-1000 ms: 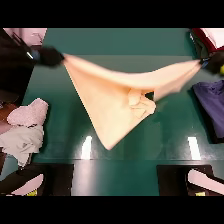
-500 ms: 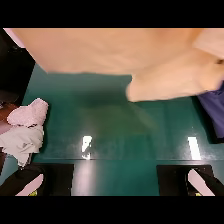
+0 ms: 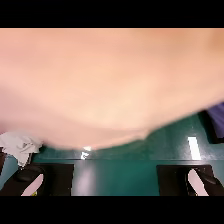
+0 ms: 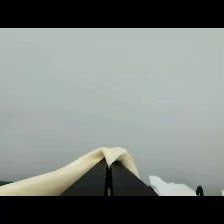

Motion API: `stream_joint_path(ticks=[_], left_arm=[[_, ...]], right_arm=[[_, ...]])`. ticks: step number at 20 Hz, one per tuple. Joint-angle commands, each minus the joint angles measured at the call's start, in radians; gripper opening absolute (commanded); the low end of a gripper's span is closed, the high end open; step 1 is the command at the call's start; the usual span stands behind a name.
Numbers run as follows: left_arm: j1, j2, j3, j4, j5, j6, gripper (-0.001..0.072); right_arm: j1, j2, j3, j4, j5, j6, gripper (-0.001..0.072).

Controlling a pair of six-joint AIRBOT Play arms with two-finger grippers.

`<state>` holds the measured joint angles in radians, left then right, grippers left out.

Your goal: Fold the shirts.

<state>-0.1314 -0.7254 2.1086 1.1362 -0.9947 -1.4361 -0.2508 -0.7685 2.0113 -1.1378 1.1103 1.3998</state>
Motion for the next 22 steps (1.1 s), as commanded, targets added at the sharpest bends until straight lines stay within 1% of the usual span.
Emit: stream_joint_path(ticks=[1,3,6,8,10,12,13,16,18,20,22], left_arm=[[0.000,-0.039,-0.095,0.078,-0.148,-0.058,0.0023],[0.000,-0.110,-0.196,0.116,-0.247,-0.057,0.0023],[0.000,-0.278,-0.335,0.121,-0.351,-0.056,0.0023],[0.000,-0.403,-0.418,0.116,-0.415,-0.055,0.0024],[0.000,-0.529,-0.484,0.122,-0.428,-0.035,0.0024],[0.000,-0.646,-0.514,0.140,-0.379,-0.002,0.0024],[0.000,-0.699,-0.515,0.169,-0.338,0.004,0.0024],[0.002,-0.788,-0.514,0.264,-0.168,0.005,0.0024],[0.002,-0.803,-0.514,0.305,-0.048,0.015,0.0024],[0.010,-0.803,-0.514,0.308,0.066,0.034,0.0024],[0.031,-0.803,-0.514,0.304,0.132,0.029,0.0024]], right_arm=[[0.000,-0.059,-0.022,-0.032,0.146,0.045,0.0015],[0.018,-0.166,-0.022,-0.032,0.291,0.058,0.0014],[0.119,-0.364,-0.022,-0.038,0.475,0.060,0.0015],[0.198,-0.515,-0.023,-0.064,0.566,0.079,0.0015],[0.263,-0.672,-0.023,-0.105,0.623,0.085,0.0015],[0.306,-0.819,-0.023,-0.172,0.616,0.084,0.0015],[0.316,-0.880,-0.023,-0.193,0.591,0.084,0.0015],[0.303,-1.004,-0.023,-0.222,0.452,0.084,0.0015],[0.281,-1.042,-0.023,-0.223,0.372,0.085,0.0014],[0.261,-1.049,-0.023,-0.224,0.296,0.084,0.0015],[0.241,-1.040,-0.022,-0.224,0.229,0.084,0.0015]])
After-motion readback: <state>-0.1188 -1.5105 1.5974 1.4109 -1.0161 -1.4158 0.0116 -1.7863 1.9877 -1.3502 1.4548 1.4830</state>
